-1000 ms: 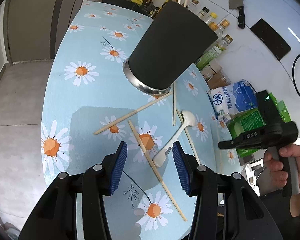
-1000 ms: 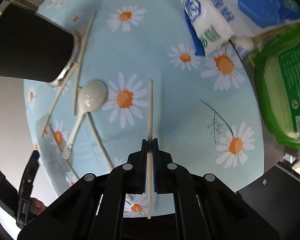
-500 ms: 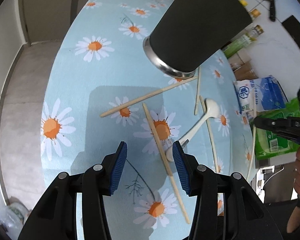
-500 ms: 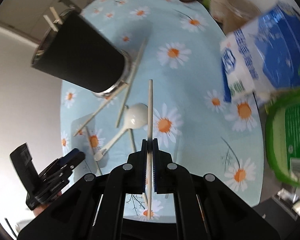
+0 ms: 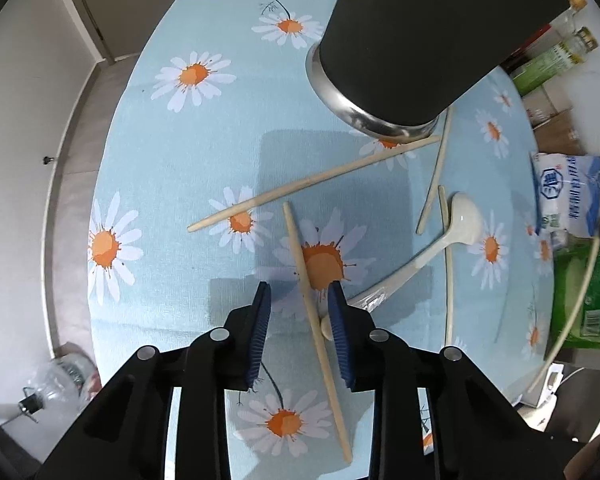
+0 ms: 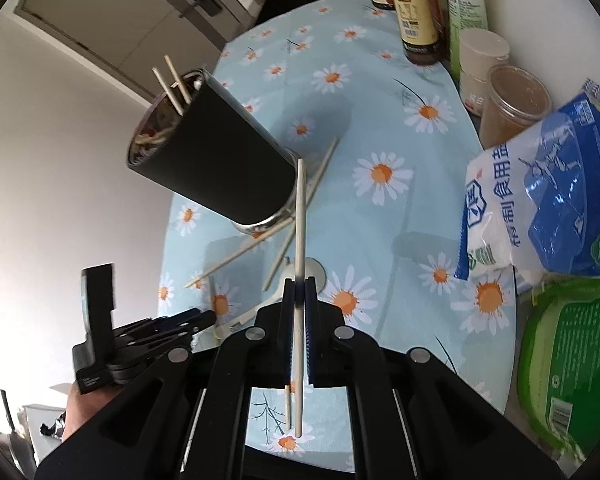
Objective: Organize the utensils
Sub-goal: 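Grasp another wooden chopstick with the left gripper while the right holds its chopstick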
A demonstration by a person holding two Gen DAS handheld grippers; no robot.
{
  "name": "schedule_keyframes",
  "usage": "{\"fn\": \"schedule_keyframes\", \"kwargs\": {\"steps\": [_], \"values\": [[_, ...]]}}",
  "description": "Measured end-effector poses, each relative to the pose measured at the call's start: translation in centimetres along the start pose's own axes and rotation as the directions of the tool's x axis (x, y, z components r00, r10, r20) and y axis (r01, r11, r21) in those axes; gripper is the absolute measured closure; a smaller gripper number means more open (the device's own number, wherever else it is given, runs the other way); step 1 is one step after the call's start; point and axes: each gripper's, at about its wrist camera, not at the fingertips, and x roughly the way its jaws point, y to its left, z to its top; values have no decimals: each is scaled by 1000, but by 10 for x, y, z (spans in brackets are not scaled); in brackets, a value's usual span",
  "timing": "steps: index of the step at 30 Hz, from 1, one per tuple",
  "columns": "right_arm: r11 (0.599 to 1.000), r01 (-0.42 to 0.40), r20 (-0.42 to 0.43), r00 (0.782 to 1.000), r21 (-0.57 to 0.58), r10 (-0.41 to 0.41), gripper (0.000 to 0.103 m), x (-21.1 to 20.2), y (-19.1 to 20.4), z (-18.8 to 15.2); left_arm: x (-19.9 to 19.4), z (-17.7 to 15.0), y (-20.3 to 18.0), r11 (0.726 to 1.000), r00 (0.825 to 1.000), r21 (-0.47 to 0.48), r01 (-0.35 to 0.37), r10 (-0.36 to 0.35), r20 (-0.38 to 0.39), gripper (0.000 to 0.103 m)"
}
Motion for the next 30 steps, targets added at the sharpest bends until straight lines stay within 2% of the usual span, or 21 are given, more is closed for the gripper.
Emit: {"fn": "schedule_keyframes", "kwargs": {"steps": [8,11,14,23,27,30], "values": [[997,-81,-32,996,-21,80,97,-1,-9,-4,9,11,-3,997,999,-71,-12,9,-53,91],[995,-96,-33,995,-22,95,97,-4,-15,-5,11,11,-9,997,997,-58,-61,58,-51,96],[994,-111,-31,993,-17,110,97,-6,-20,-6,14,13,-19,995,997,-71,-71,68,-43,99],[990,-142,-38,989,-21,141,97,-5,-18,-4,10,10,-18,994,998,-85,-66,63,-29,99],[990,-140,-31,990,-32,139,97,-2,-11,-2,-5,5,-11,995,998,-79,-55,56,9,99],[990,-132,-25,991,-40,131,97,1,-5,0,-25,4,-10,997,997,-70,-36,41,66,99]]}}
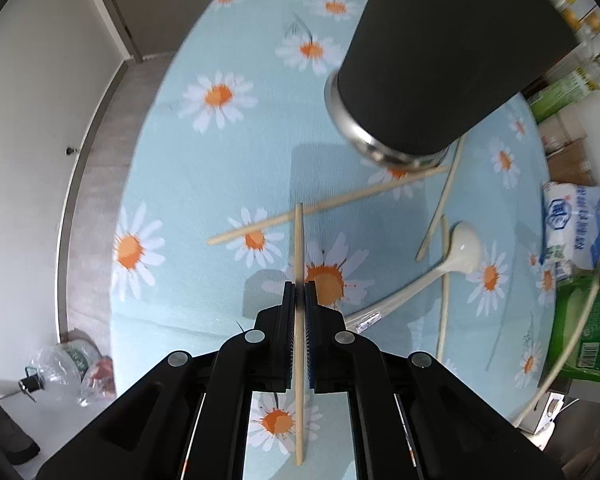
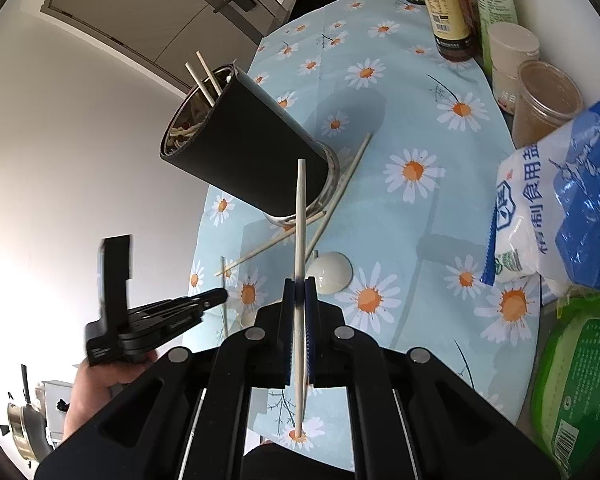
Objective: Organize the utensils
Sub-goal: 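Grasp another wooden chopstick with the left gripper while the right holds its chopstick, then lift both chopsticks and carry them upright over the black holder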
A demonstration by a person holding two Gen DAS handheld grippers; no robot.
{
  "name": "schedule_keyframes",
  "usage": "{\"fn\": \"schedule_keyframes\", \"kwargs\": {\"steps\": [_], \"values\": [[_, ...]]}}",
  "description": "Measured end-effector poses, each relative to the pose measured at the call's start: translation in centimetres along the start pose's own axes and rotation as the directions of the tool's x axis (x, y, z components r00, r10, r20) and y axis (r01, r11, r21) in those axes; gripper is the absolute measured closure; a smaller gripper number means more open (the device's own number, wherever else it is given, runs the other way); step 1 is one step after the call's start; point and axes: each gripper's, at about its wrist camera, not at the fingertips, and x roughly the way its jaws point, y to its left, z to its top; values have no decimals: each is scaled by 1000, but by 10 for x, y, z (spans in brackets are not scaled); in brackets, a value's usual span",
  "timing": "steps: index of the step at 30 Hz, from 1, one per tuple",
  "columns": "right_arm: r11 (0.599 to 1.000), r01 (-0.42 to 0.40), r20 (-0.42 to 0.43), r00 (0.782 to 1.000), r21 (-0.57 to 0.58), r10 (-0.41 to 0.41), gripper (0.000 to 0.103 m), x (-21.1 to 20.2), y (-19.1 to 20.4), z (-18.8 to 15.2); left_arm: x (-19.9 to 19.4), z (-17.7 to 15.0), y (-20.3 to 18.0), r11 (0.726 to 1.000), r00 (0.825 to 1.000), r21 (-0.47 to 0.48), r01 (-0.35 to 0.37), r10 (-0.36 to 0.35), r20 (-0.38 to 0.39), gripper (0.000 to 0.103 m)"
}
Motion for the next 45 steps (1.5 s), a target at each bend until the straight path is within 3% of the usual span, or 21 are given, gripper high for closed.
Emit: {"fn": "schedule_keyframes", "kwargs": {"steps": [5,9,15,22,31,33,36,40,45], "values": [[1000,9,18,1000,-24,-8,97,3,13,3,-31,2,0,999,995,20,39,-40,90,99],[998,19,52,998,-64,-16,97,3,27,5,-61,6,0,996,977,62,69,-79,196,99],[995,1,98,995,-98,9,97,2,45,12,-90,11,5,985,945,117,127,-156,288,99],[985,-4,193,980,-173,38,97,-10,75,29,-130,19,1,966,880,206,158,-233,415,99],[971,52,330,943,-233,29,97,-24,106,50,-169,43,-5,927,806,321,192,-336,488,99],[968,57,360,932,-244,36,97,-29,113,55,-181,50,-6,912,777,357,201,-370,509,99],[967,60,400,915,-247,45,97,-35,120,61,-194,58,-8,898,748,392,202,-400,530,99],[965,74,459,887,-252,52,97,-45,129,69,-216,65,-14,873,687,445,197,-447,573,99],[962,89,516,854,-256,58,97,-56,136,78,-231,74,-24,848,637,493,194,-491,594,99]]}}
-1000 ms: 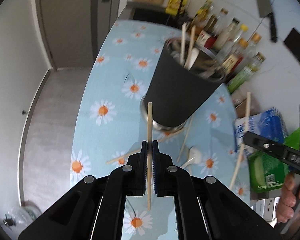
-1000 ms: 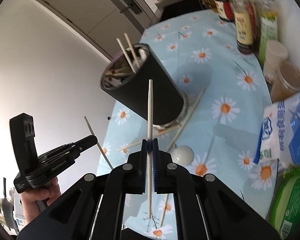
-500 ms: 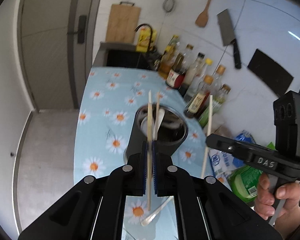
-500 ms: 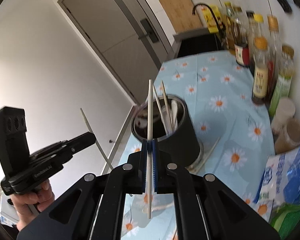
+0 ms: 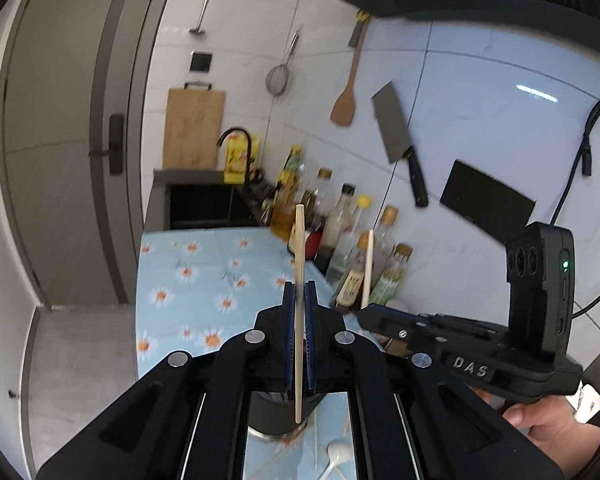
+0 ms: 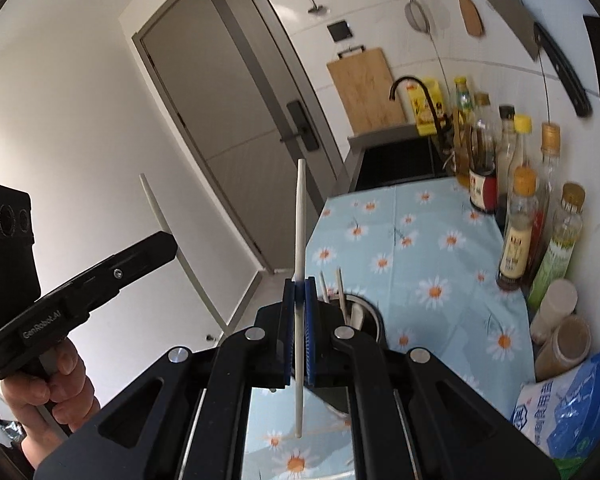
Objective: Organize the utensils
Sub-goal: 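Lift both chopsticks and carry them upright over the black holder, then lower both chopsticks into the black holder and open both grippers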
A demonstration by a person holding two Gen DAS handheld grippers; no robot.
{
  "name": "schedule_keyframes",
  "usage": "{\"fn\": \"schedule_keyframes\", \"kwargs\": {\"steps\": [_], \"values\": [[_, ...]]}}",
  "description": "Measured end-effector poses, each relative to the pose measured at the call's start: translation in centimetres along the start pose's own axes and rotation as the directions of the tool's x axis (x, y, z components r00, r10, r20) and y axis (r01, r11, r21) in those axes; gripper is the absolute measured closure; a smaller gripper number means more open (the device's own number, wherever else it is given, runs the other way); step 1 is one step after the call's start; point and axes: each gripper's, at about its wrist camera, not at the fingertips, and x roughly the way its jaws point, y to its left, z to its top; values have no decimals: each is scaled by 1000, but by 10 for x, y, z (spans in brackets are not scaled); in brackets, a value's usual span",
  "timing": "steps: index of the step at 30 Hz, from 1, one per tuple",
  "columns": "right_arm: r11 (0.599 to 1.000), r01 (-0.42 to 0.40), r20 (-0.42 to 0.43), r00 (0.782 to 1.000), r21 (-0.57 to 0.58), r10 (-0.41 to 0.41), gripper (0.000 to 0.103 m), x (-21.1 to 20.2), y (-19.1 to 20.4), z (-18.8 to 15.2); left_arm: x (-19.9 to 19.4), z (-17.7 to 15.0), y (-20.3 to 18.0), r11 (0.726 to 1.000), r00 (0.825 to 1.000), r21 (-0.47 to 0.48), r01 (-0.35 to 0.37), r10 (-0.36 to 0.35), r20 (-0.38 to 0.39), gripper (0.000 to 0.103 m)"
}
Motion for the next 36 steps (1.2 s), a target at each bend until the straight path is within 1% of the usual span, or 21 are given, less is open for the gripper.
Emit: {"fn": "schedule_keyframes", "kwargs": {"steps": [4,7,11,15,23,30,32,34,35,36], "values": [[1000,0,46,999,-14,0,97,-1,1,11,2,11,-4,999,998,34,18,-20,54,99],[1000,-4,71,997,-20,6,97,1,1,20,7,17,-6,998,997,52,31,-34,75,99],[999,10,120,993,-50,-4,97,1,4,29,15,21,-4,997,996,66,35,-41,84,99],[998,24,154,988,-60,-15,97,5,2,34,22,23,1,998,995,55,35,-40,90,99],[999,39,173,984,-37,-32,97,21,-7,31,36,16,11,999,997,30,30,-31,65,99],[998,52,144,988,-24,-48,97,39,-12,20,53,2,19,999,999,5,33,-33,15,99],[998,62,134,989,-19,-59,97,44,-14,17,59,-3,21,999,999,-6,33,-33,-10,99],[997,75,117,990,-10,-73,84,47,-16,15,66,-7,26,999,998,-35,35,-37,-56,98],[997,78,114,991,-3,-77,74,48,-17,14,67,-8,28,998,997,-47,38,-41,-63,98],[997,79,117,990,7,-80,72,47,-19,14,68,-9,30,997,996,-59,43,-47,-70,97]]}}
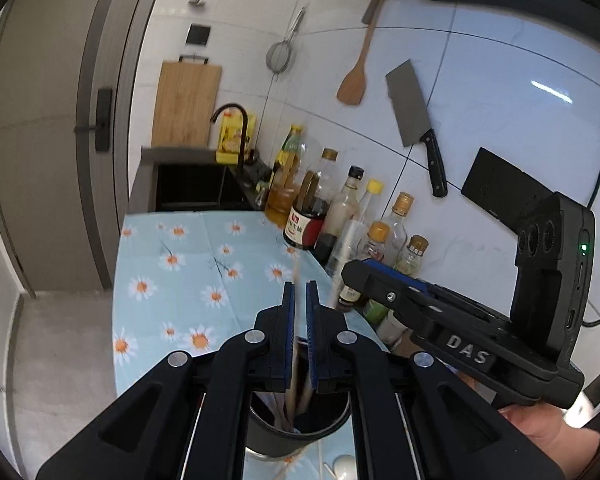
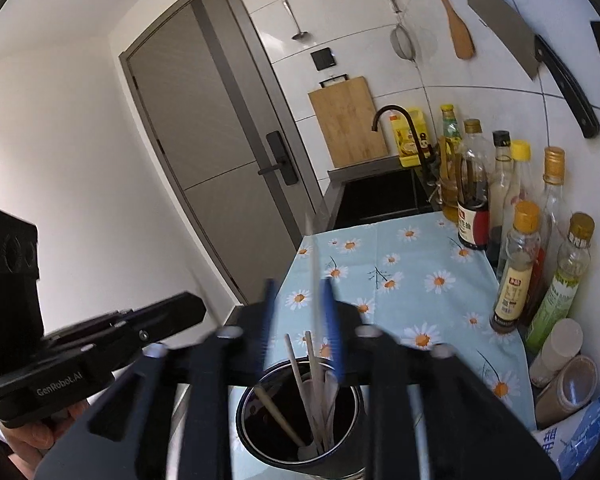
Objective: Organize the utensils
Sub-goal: 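Lower both chopsticks into the black holder and open both grippers, then move the left gripper to a wooden chopstick and close on it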
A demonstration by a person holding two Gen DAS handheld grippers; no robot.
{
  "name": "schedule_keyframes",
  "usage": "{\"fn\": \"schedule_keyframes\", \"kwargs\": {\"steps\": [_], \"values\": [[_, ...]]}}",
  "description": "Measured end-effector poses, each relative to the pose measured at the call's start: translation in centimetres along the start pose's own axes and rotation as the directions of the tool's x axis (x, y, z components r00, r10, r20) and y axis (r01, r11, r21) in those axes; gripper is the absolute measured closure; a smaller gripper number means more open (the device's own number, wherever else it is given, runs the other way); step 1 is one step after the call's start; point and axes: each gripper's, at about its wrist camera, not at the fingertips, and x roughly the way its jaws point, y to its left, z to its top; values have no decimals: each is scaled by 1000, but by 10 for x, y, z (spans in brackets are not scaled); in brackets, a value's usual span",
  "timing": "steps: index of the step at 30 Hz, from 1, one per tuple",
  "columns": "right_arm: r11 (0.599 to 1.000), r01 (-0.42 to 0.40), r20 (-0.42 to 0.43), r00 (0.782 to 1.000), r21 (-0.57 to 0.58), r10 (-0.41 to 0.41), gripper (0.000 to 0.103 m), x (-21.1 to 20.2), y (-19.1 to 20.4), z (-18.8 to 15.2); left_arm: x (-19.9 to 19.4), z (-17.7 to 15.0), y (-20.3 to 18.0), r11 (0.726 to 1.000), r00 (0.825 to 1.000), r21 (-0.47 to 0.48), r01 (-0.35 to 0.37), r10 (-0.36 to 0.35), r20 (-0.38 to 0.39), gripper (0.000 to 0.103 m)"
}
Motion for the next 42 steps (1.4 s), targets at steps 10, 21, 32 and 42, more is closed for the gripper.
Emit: {"fn": "schedule_keyframes", "kwargs": {"steps": [10,21,32,42], "values": [[1000,13,10,1000,17,-13,70,-14,-3,2,-6,-5,2,1000,1000,-9,-4,4,-2,76],[999,20,16,1000,39,-20,64,-44,-1,-2,-28,-14,-6,1000,1000,0,2,-2,-3,76],[997,12,-38,999,79,-9,58,-78,-3,-25,-48,-41,-13,998,998,66,2,2,-57,76],[992,50,-128,991,119,-35,57,-85,-21,-61,-43,-78,-8,996,988,91,7,7,-154,75]]}}
